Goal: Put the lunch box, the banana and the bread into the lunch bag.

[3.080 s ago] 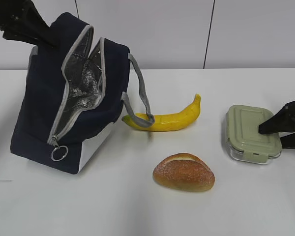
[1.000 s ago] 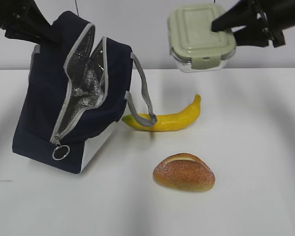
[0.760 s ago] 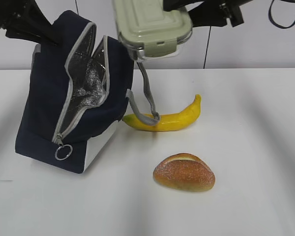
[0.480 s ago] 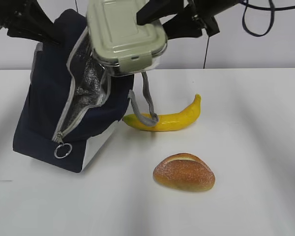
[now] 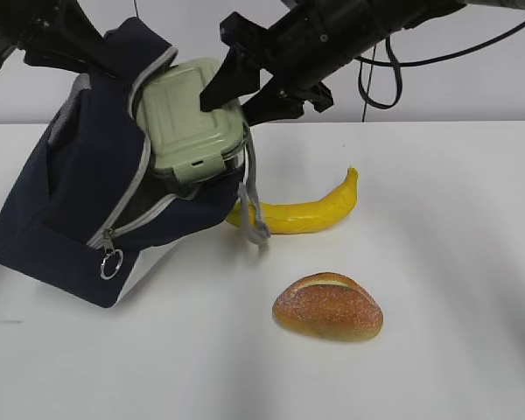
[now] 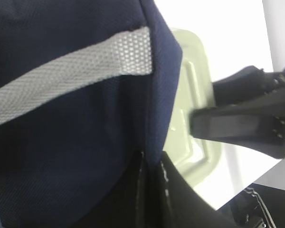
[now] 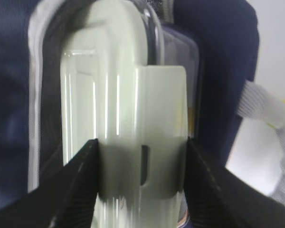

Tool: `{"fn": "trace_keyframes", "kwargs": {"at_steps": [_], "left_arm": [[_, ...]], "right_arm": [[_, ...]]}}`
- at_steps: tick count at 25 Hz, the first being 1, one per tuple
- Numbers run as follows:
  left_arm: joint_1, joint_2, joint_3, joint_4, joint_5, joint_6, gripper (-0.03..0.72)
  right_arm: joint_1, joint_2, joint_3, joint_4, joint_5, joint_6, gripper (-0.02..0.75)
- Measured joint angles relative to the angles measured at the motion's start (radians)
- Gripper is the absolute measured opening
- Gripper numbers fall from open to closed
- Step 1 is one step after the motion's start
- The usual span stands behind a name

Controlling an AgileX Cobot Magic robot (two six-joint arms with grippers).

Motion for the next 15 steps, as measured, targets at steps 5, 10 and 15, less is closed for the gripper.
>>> {"fn": "trace_keyframes", "kwargs": {"at_steps": [5,10,15], "left_arm": [[-0.033,0.000,0.000,-0.002,-0.013,0.000,-0.015],[-0.046,0.000,0.000,-0.002,-0.036,0.000,-0.015],[-0.046,0.000,0.000,0.000,-0.054,0.000,-0.015]], "right_arm": [[0.061,0.067,-0.079,-0.003,-0.031,0.024,0.398],[0.115,0.128,-0.107,-0.003,-0.077,0.030,0.398],[0.144,0.176,-0.111,-0.004,-0.121,0.030,0.398]]}}
